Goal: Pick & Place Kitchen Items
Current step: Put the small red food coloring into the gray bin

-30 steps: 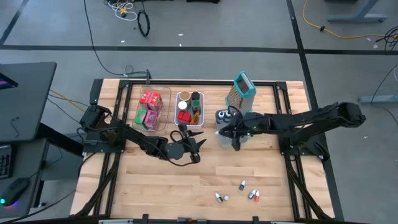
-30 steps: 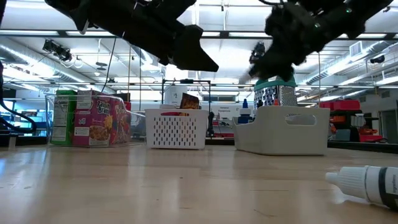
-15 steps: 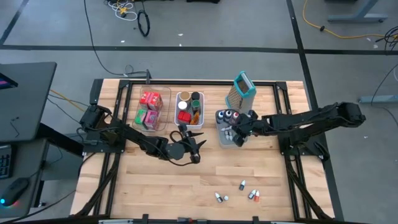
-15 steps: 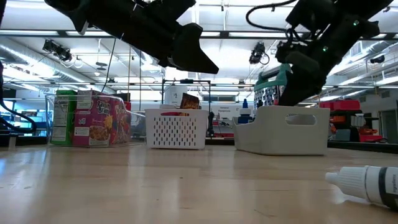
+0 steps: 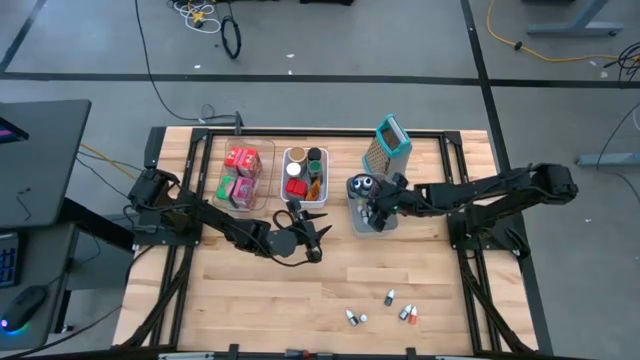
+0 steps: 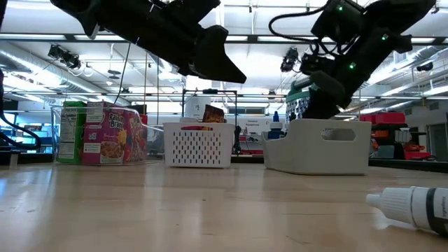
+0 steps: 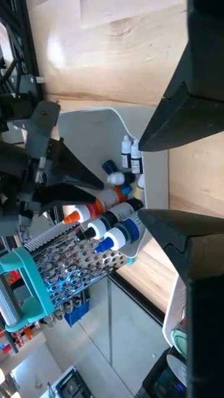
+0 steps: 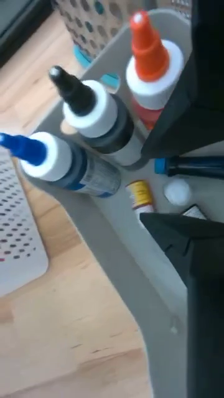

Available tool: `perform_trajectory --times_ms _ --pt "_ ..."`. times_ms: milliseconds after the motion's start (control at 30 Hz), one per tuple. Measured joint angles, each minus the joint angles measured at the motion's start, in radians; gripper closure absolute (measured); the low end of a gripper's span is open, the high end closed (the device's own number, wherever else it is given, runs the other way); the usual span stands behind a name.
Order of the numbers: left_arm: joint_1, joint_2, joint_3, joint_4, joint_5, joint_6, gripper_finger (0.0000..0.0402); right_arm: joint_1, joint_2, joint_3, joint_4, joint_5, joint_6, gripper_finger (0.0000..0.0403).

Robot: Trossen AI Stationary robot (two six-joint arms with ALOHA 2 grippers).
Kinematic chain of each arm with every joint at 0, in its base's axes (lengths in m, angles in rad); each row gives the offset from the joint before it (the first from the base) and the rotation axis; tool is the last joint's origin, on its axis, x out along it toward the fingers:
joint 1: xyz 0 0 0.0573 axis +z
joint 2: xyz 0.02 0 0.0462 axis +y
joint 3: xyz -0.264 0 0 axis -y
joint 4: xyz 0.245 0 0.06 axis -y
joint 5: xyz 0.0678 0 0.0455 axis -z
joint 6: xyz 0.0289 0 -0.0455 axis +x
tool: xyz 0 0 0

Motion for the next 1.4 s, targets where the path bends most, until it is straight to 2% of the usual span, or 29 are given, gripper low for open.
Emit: perform_trajectory --times_ms 133,233,400,600,867,933,1067,1233,1333,1400 --pt "0.0 0.0 0.0 -0.007 0.011 -0.032 0.023 0.008 -0.007 0.0 0.055 -0.023 -0.056 0.0219" --pt "0.0 0.0 0.0 -0.007 0.059 -0.054 0.023 0.019 -0.007 0.0 0.122 -0.09 -0.089 0.0214" --pt "0.0 0.0 0.0 -0.025 0.177 -0.07 0.023 0.052 -0.013 0.0 0.257 -0.308 -0.152 0.0213" --pt "0.0 0.0 0.0 -0.081 0.264 -0.103 0.023 0.112 -0.02 0.0 0.401 -0.572 -0.245 0.0213" --pt "0.0 0.0 0.0 -0.119 0.308 -0.126 0.023 0.235 -0.014 0.0 0.417 -0.768 -0.353 0.0213" --pt "0.0 0.0 0.0 -0.118 0.308 -0.126 0.023 0.292 -0.011 0.0 0.408 -0.786 -0.354 0.0213" --pt "0.0 0.0 0.0 -0.115 0.306 -0.119 0.023 0.421 0.031 0.0 0.44 -0.752 -0.365 0.0213" --pt "0.0 0.0 0.0 -0.109 0.303 -0.12 0.023 0.547 0.168 0.0 0.646 -0.717 -0.381 0.0213" --pt "0.0 0.0 0.0 -0.11 0.303 -0.119 0.023 0.587 0.27 0.001 0.758 -0.647 -0.362 0.0213" --pt "0.0 0.0 0.0 -0.11 0.303 -0.119 0.023 0.6 0.343 0.001 0.809 -0.649 -0.344 0.0213"
